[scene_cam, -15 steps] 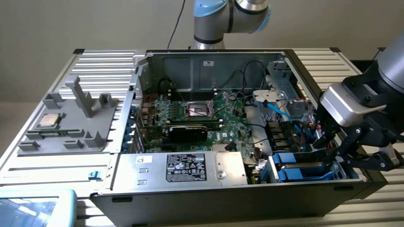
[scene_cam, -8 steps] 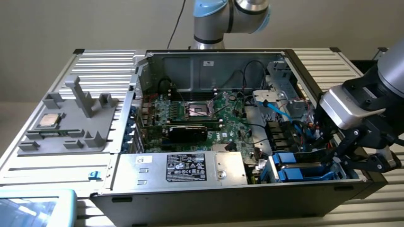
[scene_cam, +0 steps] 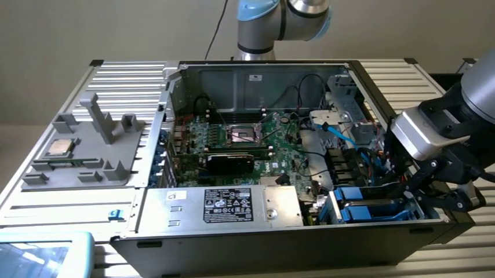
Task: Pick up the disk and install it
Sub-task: 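Insert the first disk wire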
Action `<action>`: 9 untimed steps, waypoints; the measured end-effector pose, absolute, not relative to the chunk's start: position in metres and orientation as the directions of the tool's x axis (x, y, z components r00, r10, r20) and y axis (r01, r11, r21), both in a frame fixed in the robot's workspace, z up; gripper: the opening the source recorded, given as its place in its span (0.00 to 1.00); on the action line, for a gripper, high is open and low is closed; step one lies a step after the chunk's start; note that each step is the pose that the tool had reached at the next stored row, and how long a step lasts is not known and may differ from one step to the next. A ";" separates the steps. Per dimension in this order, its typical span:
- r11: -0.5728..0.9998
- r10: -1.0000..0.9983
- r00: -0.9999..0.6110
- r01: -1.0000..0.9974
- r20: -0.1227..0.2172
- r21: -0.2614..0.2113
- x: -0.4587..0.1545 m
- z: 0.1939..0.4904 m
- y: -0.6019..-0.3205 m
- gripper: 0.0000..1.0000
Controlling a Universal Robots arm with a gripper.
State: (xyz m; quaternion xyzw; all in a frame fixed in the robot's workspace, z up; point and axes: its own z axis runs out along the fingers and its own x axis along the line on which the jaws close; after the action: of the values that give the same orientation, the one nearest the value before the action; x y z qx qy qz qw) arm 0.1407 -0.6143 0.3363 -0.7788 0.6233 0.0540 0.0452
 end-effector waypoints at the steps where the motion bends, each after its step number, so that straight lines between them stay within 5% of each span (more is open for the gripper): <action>1: -0.219 -0.966 0.217 -0.976 -0.141 -0.003 0.141 0.336 -0.614 0.26; 3: -0.219 -0.966 0.217 -0.976 -0.141 -0.002 0.141 0.336 -0.614 0.16; 9: -0.219 -0.966 0.217 -0.976 -0.142 -0.001 0.141 0.343 -0.614 0.16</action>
State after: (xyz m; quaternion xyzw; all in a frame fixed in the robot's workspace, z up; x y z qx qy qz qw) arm 0.1411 -0.6141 0.3429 -0.7788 0.6233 0.0551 0.0448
